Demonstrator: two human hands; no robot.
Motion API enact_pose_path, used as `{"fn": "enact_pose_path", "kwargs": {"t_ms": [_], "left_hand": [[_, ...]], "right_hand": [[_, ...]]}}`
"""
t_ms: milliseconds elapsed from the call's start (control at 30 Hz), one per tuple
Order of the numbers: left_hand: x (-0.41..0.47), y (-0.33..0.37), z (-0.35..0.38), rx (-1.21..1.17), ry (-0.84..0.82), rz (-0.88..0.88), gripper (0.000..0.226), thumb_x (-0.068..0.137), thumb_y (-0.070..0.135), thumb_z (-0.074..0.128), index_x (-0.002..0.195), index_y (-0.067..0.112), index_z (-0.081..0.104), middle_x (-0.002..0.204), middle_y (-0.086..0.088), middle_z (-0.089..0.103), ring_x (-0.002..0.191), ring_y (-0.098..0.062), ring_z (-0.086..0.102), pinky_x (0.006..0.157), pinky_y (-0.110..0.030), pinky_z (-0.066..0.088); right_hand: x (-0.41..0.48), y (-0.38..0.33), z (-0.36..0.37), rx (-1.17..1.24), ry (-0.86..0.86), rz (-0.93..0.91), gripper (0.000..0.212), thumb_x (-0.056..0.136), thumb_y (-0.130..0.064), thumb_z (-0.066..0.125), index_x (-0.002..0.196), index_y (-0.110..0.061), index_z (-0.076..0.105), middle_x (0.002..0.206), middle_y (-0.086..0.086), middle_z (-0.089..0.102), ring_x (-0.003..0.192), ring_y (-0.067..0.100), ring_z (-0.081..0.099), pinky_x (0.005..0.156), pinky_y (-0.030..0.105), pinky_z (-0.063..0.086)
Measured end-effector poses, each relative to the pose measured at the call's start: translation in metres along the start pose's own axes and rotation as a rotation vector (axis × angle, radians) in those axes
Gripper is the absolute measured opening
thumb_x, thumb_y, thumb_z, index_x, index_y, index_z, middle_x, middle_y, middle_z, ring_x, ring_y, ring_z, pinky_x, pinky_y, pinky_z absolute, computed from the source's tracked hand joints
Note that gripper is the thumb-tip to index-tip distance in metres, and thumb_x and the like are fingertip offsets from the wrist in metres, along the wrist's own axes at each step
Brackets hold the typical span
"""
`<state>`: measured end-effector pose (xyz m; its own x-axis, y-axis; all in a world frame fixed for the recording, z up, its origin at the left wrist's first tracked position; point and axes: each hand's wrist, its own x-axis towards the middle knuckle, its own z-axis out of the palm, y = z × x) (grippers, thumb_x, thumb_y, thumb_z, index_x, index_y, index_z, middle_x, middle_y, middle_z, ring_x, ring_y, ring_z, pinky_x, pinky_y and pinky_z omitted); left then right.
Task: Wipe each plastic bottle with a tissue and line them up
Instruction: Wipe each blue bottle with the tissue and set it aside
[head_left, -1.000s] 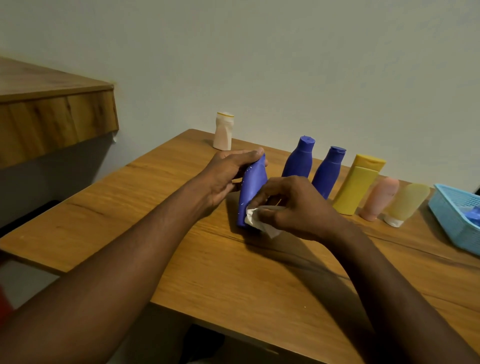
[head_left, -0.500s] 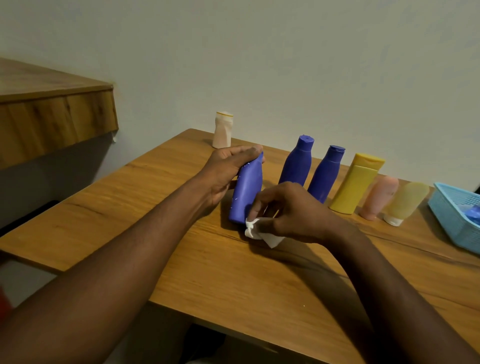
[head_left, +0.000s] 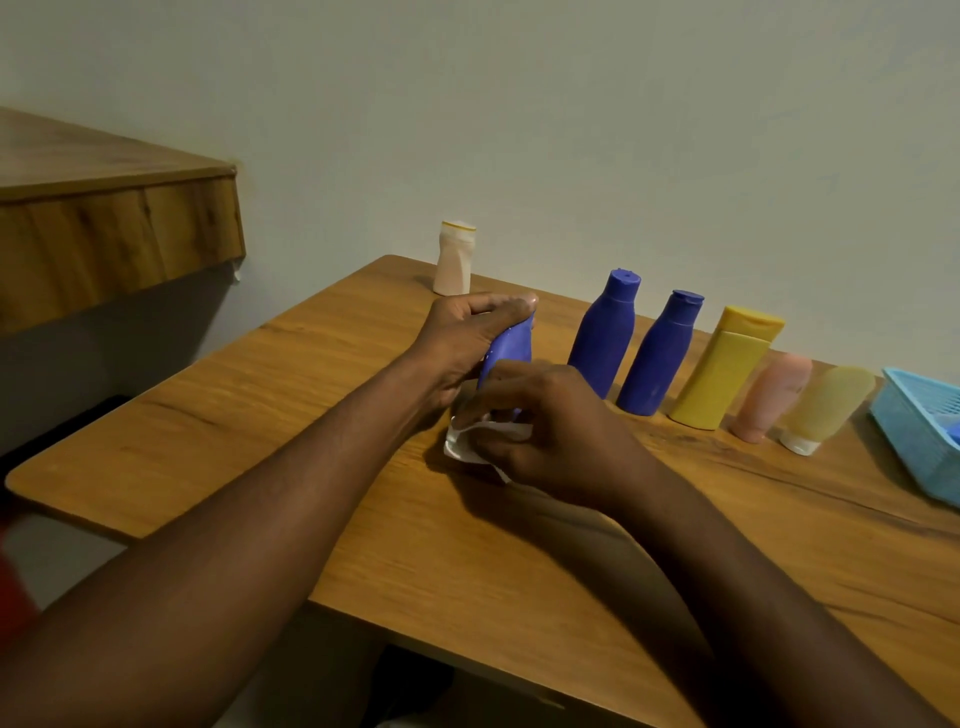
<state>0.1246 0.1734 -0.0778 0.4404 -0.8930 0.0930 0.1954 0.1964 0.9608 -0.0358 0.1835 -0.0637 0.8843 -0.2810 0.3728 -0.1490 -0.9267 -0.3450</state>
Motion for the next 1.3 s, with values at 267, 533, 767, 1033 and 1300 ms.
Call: {"fn": "enact_pose_path", "kwargs": {"t_ms": [267, 533, 767, 1033, 1300], "left_hand": [[0.002, -0.001, -0.005, 0.019, -0.013, 0.022, 0.027, 0.089, 0.027, 0.081, 0.113, 0.015, 0.08, 0.113, -0.002, 0.078, 0.109, -0.022, 0.071, 0.088, -0.039, 0.063], [0.001, 0.001, -0.007, 0.037, -0.053, 0.037, 0.025, 0.093, 0.028, 0.076, 0.114, 0.016, 0.079, 0.112, -0.001, 0.078, 0.103, -0.016, 0.072, 0.09, -0.037, 0.062], [0.002, 0.001, -0.006, 0.035, -0.043, 0.041, 0.021, 0.092, 0.026, 0.078, 0.11, 0.017, 0.08, 0.112, -0.003, 0.078, 0.104, -0.019, 0.072, 0.088, -0.039, 0.063], [-0.002, 0.002, -0.004, 0.022, -0.046, 0.018, 0.024, 0.09, 0.026, 0.079, 0.11, 0.015, 0.081, 0.103, 0.002, 0.08, 0.101, -0.017, 0.072, 0.09, -0.042, 0.063], [-0.008, 0.003, -0.002, 0.074, -0.125, -0.009, 0.028, 0.096, 0.033, 0.072, 0.12, 0.02, 0.077, 0.108, 0.001, 0.079, 0.104, -0.019, 0.072, 0.085, -0.037, 0.062]], "right_hand": [[-0.006, 0.018, -0.023, 0.06, -0.095, 0.159, 0.012, 0.084, -0.025, 0.075, 0.095, -0.03, 0.075, 0.098, -0.018, 0.067, 0.094, 0.0, 0.063, 0.079, 0.023, 0.054], [-0.012, 0.031, -0.037, 0.2, -0.187, 0.294, 0.011, 0.083, -0.022, 0.079, 0.092, -0.026, 0.075, 0.098, -0.013, 0.072, 0.093, -0.001, 0.065, 0.073, 0.017, 0.053], [-0.013, 0.036, -0.04, 0.188, -0.205, 0.362, 0.015, 0.082, -0.016, 0.079, 0.092, -0.025, 0.073, 0.099, -0.01, 0.072, 0.096, 0.005, 0.067, 0.081, 0.027, 0.058], [-0.005, 0.025, -0.023, 0.139, 0.139, 0.226, 0.019, 0.089, -0.013, 0.07, 0.102, -0.027, 0.071, 0.107, -0.017, 0.065, 0.102, 0.004, 0.06, 0.079, 0.018, 0.049], [-0.003, 0.036, -0.013, 0.028, 0.391, 0.294, 0.018, 0.091, -0.016, 0.069, 0.107, -0.023, 0.07, 0.103, -0.011, 0.064, 0.094, 0.005, 0.059, 0.08, 0.018, 0.044]]}}
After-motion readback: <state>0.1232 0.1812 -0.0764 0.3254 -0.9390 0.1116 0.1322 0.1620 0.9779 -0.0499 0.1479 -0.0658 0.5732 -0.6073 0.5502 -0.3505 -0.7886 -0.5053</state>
